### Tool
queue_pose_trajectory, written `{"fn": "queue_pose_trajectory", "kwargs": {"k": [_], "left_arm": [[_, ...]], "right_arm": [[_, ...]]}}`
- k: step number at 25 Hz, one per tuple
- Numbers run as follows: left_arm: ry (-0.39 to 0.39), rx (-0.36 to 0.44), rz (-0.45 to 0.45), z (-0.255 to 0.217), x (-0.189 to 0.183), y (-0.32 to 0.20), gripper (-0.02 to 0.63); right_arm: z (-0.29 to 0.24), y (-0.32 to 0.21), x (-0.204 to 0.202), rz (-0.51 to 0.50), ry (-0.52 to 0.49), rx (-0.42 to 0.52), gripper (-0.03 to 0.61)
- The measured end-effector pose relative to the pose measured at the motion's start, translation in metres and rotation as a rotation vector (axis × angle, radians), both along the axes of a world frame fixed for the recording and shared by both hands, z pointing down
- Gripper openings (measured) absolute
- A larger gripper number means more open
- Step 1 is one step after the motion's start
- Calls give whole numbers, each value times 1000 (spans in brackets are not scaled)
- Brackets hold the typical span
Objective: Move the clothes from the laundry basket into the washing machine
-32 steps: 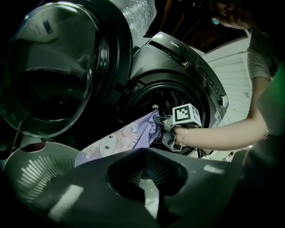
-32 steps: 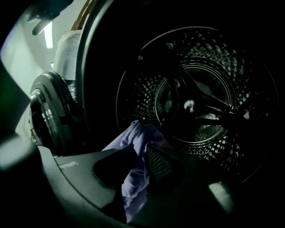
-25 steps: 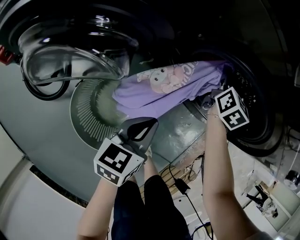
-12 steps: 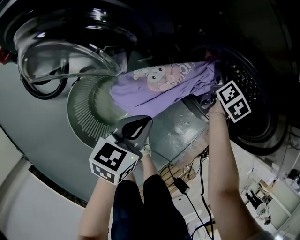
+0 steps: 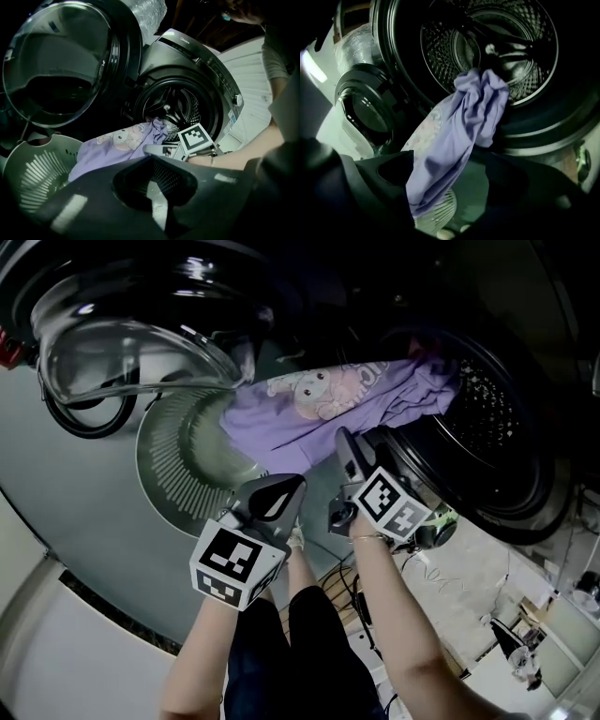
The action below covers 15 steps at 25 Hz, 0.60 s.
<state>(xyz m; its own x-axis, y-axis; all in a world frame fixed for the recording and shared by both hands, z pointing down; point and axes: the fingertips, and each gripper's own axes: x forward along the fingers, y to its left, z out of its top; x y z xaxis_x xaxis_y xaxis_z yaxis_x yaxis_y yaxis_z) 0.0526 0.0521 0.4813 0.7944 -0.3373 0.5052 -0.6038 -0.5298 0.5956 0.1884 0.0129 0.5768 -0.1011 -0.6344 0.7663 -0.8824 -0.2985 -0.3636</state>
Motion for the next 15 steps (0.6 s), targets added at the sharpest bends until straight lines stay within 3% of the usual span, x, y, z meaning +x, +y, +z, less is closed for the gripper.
{"fn": "queue_pose_trajectory", "kwargs": {"k": [2,6,8,10,13,15], "left_arm": [[-12,-3,-2,3,-2,1,6],[-15,-1,-12,6,-5,3,6],[-15,1,-17,7,-7,4,6],[-20,1,-20,9,-9,6,6],[-18,-7,-27,11,-11,9,6],[-10,-17,-26,12,-9,12,6]], "right_arm": [[8,9,-29,-14,-73,-17,517],[23,0,-67,7,-223,-22,526],[30,-10,-78,-17,-235,-32,517],[35,-16,-82,-67,-194,-53,415],[34,-23,-81,-121,-149,-55,172],[24,-28,-82,-183,-156,-17,100]]}}
